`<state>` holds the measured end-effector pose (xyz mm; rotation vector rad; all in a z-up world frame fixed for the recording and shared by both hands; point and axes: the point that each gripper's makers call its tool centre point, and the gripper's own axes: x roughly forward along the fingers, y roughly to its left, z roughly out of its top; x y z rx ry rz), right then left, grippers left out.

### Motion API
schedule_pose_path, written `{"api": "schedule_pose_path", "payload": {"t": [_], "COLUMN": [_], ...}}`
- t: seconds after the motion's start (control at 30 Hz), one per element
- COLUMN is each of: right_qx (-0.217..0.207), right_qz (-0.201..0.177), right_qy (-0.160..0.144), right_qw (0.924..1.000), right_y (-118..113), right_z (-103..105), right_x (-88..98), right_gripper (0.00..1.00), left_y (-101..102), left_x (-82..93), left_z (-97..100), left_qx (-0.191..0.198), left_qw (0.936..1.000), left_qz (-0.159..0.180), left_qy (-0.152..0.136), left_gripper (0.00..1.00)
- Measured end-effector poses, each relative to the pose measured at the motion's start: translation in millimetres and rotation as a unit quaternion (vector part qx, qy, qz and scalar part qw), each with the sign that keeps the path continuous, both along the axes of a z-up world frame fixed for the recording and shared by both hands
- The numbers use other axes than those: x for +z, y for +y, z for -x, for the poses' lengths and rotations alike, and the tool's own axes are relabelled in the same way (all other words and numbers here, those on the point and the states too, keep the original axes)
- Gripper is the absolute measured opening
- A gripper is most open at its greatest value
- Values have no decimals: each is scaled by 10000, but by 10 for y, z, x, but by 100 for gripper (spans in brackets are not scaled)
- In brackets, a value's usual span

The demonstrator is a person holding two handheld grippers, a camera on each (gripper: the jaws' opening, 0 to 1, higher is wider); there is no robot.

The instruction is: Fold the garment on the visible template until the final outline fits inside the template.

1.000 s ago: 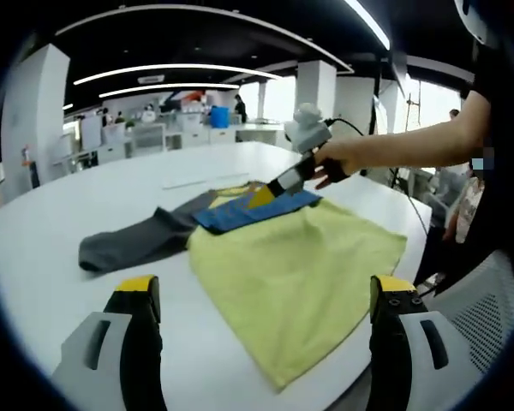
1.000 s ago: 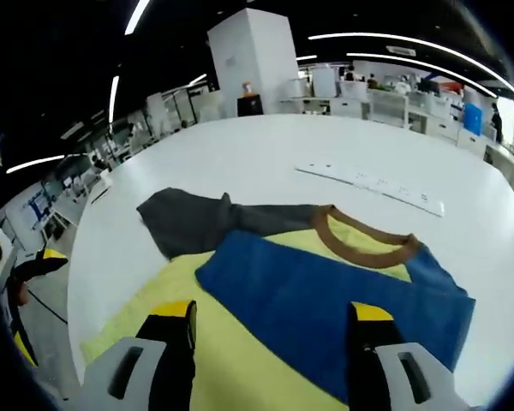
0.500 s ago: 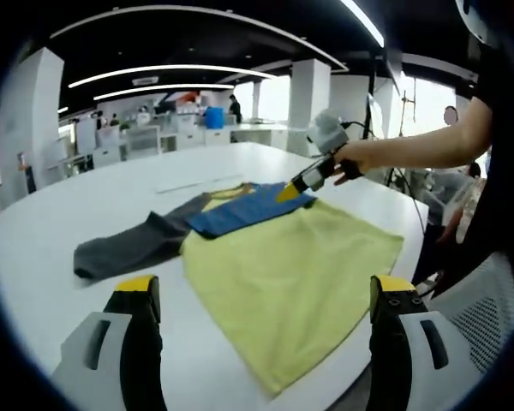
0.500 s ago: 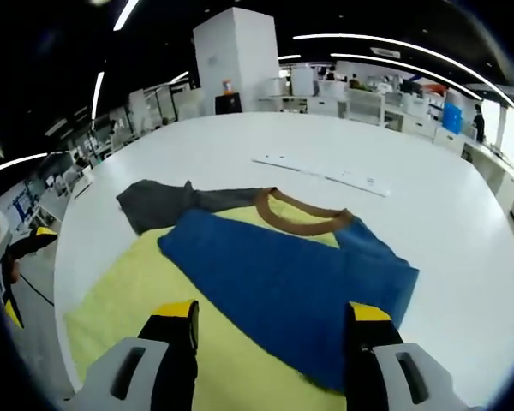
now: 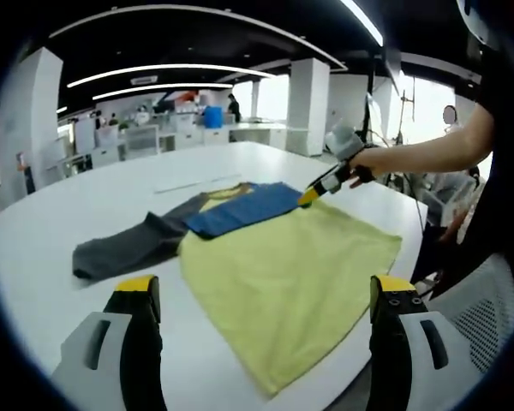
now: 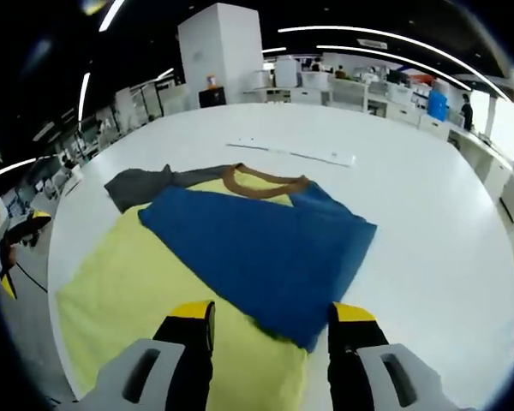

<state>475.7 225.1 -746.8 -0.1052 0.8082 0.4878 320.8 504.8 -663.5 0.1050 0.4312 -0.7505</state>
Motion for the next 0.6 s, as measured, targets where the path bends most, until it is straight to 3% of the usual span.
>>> {"api": "schedule_pose_path", "payload": {"t": [0.13, 0.6], "right_qx": [-115, -513], "right_qz": [50, 78], "right_qy": [21, 53], "right_qw": [9999, 9986], "right_y": [-106, -322], "right_z": [36, 103], "right_x": [-50, -170], "right_gripper": [45, 5], "left_y": [-11, -25], "left_x": [17, 51], "left_z": [2, -7], "left_qx": [-5, -36], "left_qw": [10000, 9999], "left_qz": [58, 115], "left_qy": [16, 19], "left_gripper": [99, 99]}}
